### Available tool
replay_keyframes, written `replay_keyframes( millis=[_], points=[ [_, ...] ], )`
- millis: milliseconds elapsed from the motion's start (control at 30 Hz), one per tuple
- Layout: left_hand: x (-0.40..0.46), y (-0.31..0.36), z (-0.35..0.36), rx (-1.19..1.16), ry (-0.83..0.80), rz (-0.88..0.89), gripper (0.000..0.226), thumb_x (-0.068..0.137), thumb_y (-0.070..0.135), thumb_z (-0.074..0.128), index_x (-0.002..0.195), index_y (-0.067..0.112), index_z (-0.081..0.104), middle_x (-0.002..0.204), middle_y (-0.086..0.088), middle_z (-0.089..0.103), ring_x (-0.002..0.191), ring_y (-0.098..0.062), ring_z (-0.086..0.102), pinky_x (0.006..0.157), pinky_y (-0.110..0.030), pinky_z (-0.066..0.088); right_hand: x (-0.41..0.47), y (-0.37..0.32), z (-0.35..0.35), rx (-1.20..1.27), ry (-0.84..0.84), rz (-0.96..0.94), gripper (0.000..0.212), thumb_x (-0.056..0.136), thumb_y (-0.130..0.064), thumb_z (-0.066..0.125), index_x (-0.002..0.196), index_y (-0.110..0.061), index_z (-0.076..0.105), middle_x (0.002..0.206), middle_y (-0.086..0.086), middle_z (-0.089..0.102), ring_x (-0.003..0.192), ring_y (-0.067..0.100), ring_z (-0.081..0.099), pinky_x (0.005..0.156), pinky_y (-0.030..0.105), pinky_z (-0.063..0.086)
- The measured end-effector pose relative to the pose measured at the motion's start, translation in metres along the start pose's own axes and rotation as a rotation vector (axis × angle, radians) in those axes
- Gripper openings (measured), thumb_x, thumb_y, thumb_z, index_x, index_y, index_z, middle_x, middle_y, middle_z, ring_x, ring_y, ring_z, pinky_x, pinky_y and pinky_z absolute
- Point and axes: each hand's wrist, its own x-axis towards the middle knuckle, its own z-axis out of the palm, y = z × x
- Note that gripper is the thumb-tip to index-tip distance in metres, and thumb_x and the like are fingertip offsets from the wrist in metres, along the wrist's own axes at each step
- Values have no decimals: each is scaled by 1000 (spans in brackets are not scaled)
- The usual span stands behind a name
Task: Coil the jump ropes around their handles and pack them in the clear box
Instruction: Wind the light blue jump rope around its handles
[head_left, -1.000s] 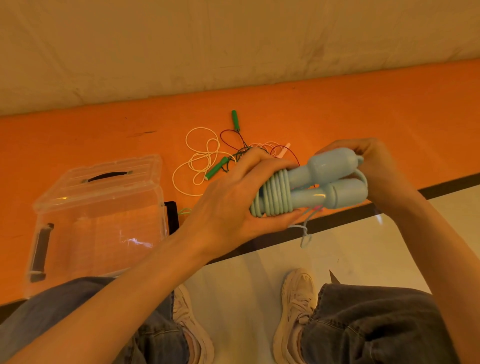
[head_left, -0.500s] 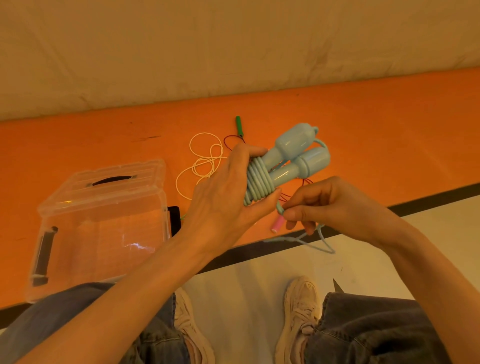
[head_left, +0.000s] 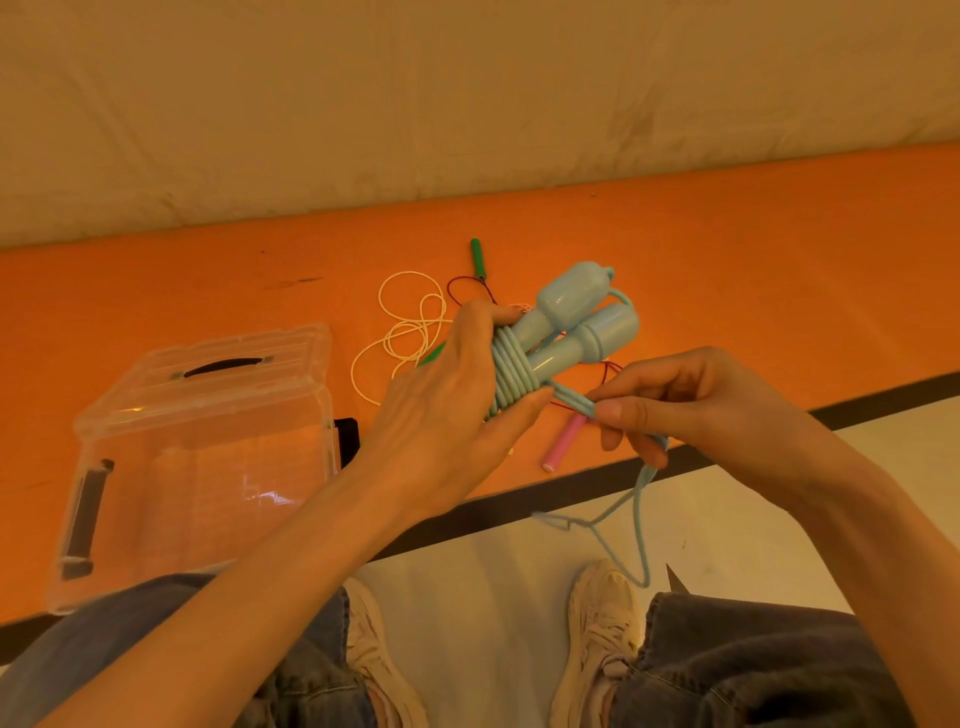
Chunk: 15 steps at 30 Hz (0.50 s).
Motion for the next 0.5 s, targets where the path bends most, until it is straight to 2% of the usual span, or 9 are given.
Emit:
replay_keyframes(
  millis=[100,267,400,500],
  points=[
    [1,0,-1,82,-10,48,48,88,47,55,125,27,33,99,21,38,78,4,38,53,-10,26,0,0,1,8,-2,8,16,79,-21,64,84,-8,74,63,-1,67,49,10,50,57,20,47],
    [1,0,-1,159,4,95,49,85,47,57,123,22,37,94,19,40,73,0,42,50,-13,29,3,3,5,73,3,33,24,76,-23,65,89,-6,74,70,6,70,48,9,51,56,19,50],
    [3,2,0,146,55,108,61,78,65,48,120,22,40,97,20,41,80,-4,50,48,-21,36,4,3,8,117,-19,23,26,78,-19,63,96,-2,73,73,7,70,48,10,51,56,22,50],
    [2,1,0,197,130,76,56,80,62,43,117,20,44,97,16,51,70,-6,56,50,-14,24,5,3,9,117,-34,17,29,77,-21,64,101,-7,73,77,6,71,52,12,52,64,26,52]
  ],
)
